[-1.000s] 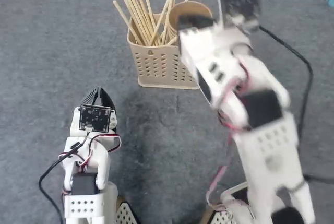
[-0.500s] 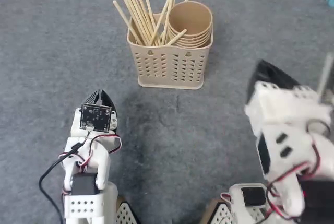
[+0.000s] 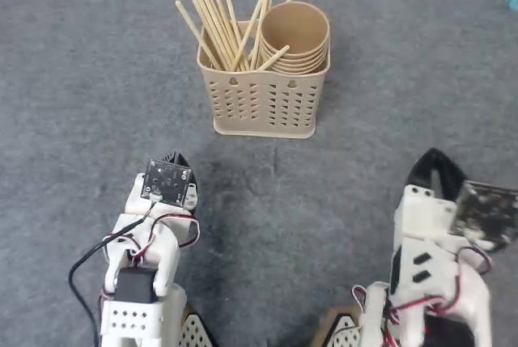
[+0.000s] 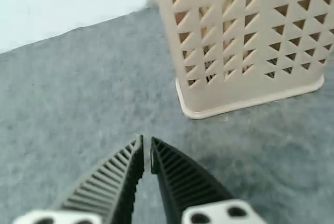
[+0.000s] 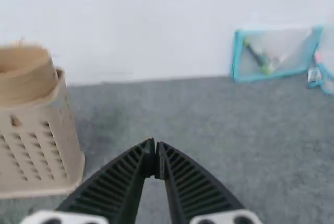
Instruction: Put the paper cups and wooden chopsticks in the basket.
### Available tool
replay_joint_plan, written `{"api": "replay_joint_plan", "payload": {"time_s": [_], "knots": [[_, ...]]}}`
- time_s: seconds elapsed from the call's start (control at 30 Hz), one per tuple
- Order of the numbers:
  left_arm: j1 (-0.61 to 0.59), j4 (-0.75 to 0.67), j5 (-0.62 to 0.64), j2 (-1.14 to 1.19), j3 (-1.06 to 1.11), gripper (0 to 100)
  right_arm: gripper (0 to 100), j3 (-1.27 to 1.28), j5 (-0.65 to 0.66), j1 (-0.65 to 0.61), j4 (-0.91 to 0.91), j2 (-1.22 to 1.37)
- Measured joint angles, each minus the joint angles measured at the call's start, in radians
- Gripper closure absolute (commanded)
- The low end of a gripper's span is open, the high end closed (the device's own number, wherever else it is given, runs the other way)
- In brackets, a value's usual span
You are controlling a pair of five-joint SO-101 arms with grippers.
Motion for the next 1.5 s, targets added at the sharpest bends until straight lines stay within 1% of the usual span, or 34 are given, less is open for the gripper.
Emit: {"api": "replay_joint_plan", "payload": {"time_s": [0.07,0.17,0.23,0.33,0.43,0.5,0.57,0.67,0.73,0.87,0.97,1.13,1.3,1.5], "knots": [[0.000,0.048,0.000,0.000,0.000,99,98.7,0.114,0.005,0.000,-0.023,-0.029],[0.002,0.157,0.000,0.000,0.000,99,98.7,0.298,0.011,0.005,-0.107,-0.040],[0.000,0.199,0.000,0.000,0.000,99,98.7,0.416,0.023,0.003,-0.176,-0.032],[-0.071,0.221,0.000,0.000,0.000,99,98.7,0.578,0.075,-0.002,-0.252,-0.031],[-0.164,0.221,0.000,0.000,0.000,99,98.6,0.712,0.104,-0.046,-0.267,-0.035],[-0.201,0.221,0.000,0.000,0.000,99,98.6,0.769,0.107,-0.071,-0.265,-0.031],[-0.219,0.221,0.000,0.000,0.000,99,98.3,0.770,0.107,-0.089,-0.244,-0.046],[-0.221,0.226,0.000,0.000,0.000,99,98.3,0.770,0.107,-0.091,-0.141,-0.035],[-0.221,0.265,0.000,0.000,0.000,99,98.3,0.770,0.107,-0.097,-0.061,-0.034],[-0.221,0.400,0.000,0.000,0.000,99,98.6,0.770,0.107,-0.097,0.043,-0.034],[-0.221,0.436,0.000,0.000,0.000,99,98.6,0.770,0.107,-0.098,0.052,-0.034],[-0.221,0.440,0.000,0.000,0.000,99,98.6,0.770,0.107,-0.098,0.052,-0.034],[-0.170,0.440,0.000,0.000,0.000,99,98.6,0.770,0.114,-0.098,0.052,-0.034],[-0.158,0.440,0.000,0.000,0.000,99,98.6,0.770,0.115,-0.098,0.052,-0.034]]}}
